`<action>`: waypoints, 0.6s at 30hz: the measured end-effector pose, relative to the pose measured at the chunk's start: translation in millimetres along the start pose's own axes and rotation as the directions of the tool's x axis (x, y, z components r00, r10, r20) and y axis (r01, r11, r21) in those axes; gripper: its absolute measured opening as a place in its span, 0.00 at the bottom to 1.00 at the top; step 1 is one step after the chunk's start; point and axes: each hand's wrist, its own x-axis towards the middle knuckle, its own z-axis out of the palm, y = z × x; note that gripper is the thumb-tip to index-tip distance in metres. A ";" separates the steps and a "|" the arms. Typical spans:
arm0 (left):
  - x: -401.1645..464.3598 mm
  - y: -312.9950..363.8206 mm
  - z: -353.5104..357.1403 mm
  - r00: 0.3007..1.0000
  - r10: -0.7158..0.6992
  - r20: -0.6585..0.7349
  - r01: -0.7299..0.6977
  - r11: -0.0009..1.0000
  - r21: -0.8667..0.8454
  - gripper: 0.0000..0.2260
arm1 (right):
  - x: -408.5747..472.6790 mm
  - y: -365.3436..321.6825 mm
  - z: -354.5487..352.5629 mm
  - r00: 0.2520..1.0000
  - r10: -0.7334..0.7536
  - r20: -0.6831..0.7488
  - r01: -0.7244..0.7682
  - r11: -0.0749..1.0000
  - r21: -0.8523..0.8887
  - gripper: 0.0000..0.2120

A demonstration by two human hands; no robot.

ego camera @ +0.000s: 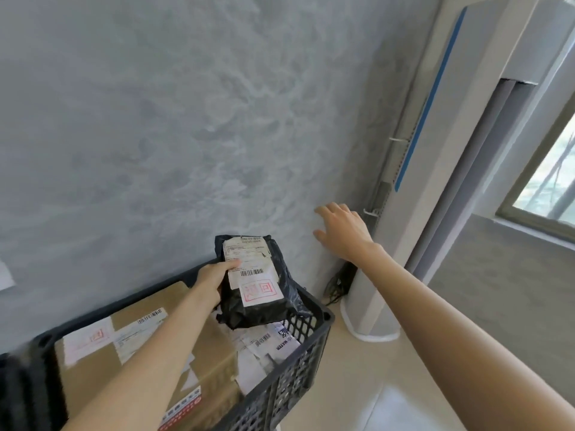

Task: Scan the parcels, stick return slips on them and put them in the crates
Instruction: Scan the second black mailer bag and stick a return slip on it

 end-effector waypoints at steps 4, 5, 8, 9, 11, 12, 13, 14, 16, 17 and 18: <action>31.4 -10.9 0.0 0.992 -0.048 -0.114 0.047 0.999 -0.013 0.15 | 48.3 -0.9 30.9 0.995 -0.089 0.034 0.087 0.995 0.047 0.24; 38.4 -15.8 -0.7 0.988 -0.062 -0.143 0.060 0.998 -0.016 0.16 | 58.1 -1.2 40.2 0.992 -0.112 0.053 0.109 0.993 0.053 0.24; 57.0 -31.7 -0.5 0.970 -0.095 -0.225 0.093 0.995 -0.020 0.16 | 87.7 0.0 64.2 0.979 -0.182 0.092 0.175 0.981 0.081 0.24; 62.0 -37.8 -0.4 0.962 -0.100 -0.256 0.096 0.995 -0.028 0.16 | 96.4 0.3 71.0 0.973 -0.212 0.097 0.203 0.975 0.089 0.24; 71.4 -50.0 0.9 0.937 -0.105 -0.334 0.101 0.994 -0.030 0.17 | 112.7 -0.3 83.6 0.957 -0.273 0.096 0.263 0.959 0.104 0.24; 75.6 -56.4 2.0 0.921 -0.106 -0.376 0.103 0.994 -0.028 0.18 | 119.7 -1.0 89.3 0.948 -0.302 0.102 0.290 0.950 0.115 0.24; 80.0 -63.3 3.4 0.904 -0.111 -0.413 0.108 0.994 -0.029 0.17 | 125.8 -1.9 95.3 0.938 -0.330 0.108 0.317 0.940 0.127 0.24; 84.6 -70.2 5.3 0.890 -0.123 -0.439 0.120 0.992 -0.035 0.17 | 131.5 -2.3 101.7 0.927 -0.359 0.109 0.344 0.929 0.134 0.24; 93.9 -84.2 8.5 0.866 -0.160 -0.473 0.144 0.987 -0.071 0.16 | 142.0 -2.0 114.3 0.905 -0.411 0.112 0.394 0.908 0.143 0.24; 99.4 -90.5 9.5 0.854 -0.173 -0.491 0.148 0.985 -0.090 0.16 | 147.1 -0.8 120.7 0.895 -0.430 0.116 0.412 0.898 0.151 0.24; 104.9 -95.9 10.6 0.841 -0.183 -0.509 0.150 0.983 -0.106 0.16 | 152.0 1.0 127.5 0.886 -0.447 0.121 0.428 0.890 0.158 0.24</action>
